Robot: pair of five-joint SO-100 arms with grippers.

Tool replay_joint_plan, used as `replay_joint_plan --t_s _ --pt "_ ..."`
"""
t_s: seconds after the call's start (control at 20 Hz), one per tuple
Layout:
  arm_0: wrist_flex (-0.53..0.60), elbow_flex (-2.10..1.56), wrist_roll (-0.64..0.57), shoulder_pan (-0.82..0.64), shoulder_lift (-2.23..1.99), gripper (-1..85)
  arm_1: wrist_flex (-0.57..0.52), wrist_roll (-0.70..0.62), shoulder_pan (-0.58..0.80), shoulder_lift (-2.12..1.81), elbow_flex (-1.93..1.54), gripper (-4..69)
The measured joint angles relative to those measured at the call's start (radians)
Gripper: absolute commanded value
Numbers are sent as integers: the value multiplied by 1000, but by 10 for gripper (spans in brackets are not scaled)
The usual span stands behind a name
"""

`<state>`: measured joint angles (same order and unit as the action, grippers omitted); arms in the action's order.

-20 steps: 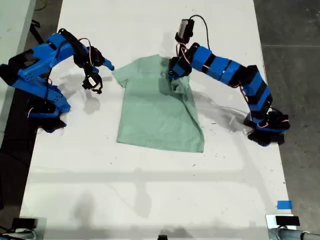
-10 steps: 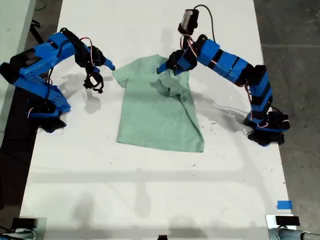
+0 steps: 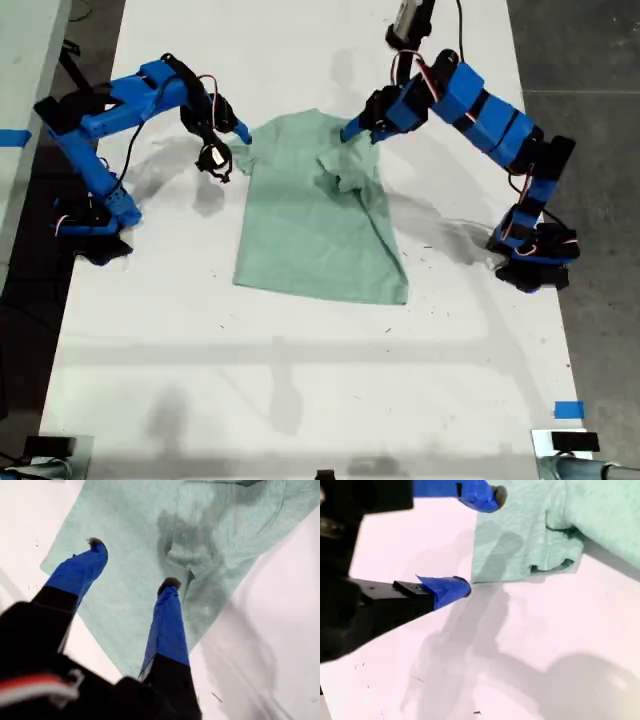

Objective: Fold t-shirt

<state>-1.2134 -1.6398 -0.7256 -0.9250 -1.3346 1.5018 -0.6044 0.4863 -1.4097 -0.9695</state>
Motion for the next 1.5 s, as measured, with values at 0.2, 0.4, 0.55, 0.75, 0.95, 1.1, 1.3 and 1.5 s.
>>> replay_joint_plan --t_s 0.2,0.4,0.55,0.75,0.95,1.1,1.3,1.5 --pt "0 106 23 -3 189 263 17 23 -41 -80 -71 224" --pt "-84 252 21 -26 302 0 17 41 -57 -184 -166 208" --pt "-129 310 37 -31 330 0 15 55 -58 -267 -247 196" --pt "-187 301 43 -72 252 0 -25 75 -58 -382 -380 183" --pt "-222 301 40 -100 129 0 -74 91 -52 -503 -529 168" --pt "-232 311 48 -71 81 0 -86 106 -48 -572 -604 159" --pt "-126 341 55 66 86 0 -92 118 -48 -604 -657 153" --pt "-28 535 66 192 222 3 -92 135 -48 -646 -701 146"
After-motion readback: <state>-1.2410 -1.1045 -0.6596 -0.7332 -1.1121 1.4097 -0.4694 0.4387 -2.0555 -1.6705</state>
